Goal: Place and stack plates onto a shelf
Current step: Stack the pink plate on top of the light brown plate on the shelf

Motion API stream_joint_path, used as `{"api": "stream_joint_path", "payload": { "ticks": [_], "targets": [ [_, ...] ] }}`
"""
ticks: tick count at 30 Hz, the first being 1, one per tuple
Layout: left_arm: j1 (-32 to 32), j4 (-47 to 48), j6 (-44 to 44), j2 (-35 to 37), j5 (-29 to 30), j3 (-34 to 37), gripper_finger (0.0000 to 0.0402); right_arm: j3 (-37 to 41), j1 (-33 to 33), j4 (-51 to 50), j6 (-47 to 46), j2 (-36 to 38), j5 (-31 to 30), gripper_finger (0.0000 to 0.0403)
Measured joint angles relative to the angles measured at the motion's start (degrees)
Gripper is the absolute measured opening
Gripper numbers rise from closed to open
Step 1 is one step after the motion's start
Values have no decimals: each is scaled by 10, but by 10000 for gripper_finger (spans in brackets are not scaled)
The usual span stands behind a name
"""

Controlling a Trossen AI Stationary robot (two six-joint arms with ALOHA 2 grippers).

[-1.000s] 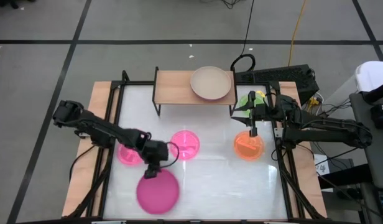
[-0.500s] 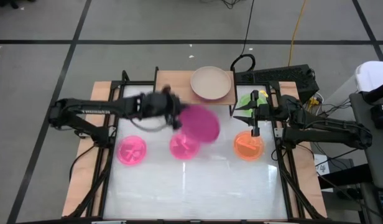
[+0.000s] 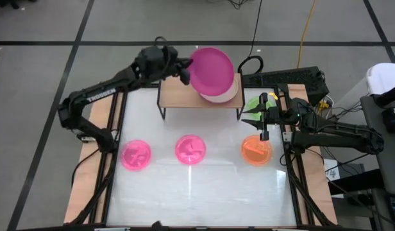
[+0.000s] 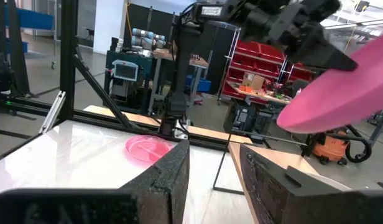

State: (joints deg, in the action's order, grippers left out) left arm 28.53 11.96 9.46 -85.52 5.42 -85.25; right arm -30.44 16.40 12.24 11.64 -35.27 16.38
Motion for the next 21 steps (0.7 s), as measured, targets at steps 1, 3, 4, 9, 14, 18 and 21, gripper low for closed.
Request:
{"api": "stream_joint_path", "payload": {
  "ticks": [1,3,4,9,14,18,21],
  "targets": [
    [2,29,-1,-17,-4,-30,24,0,0,1,0,0,0,123],
    [2,101,-17,-55,-4,-94,24,0,0,4,0,0,0,123],
    [3,138,-24,-74,-5,-124,24,0,0,4,1,0,0,123],
    [17,262,-33,-165,-6,-236,25,0,0,4,2,0,0,123],
    [21,268,-35,-214,-11,-256,25,0,0,4,2,0,0,123],
    [21,255,-35,-233,-14,-256,26,0,0,-1,2,0,0,123],
    [20,245,-44,-240,-14,-256,27,0,0,-5,2,0,0,123]
  ]
}}
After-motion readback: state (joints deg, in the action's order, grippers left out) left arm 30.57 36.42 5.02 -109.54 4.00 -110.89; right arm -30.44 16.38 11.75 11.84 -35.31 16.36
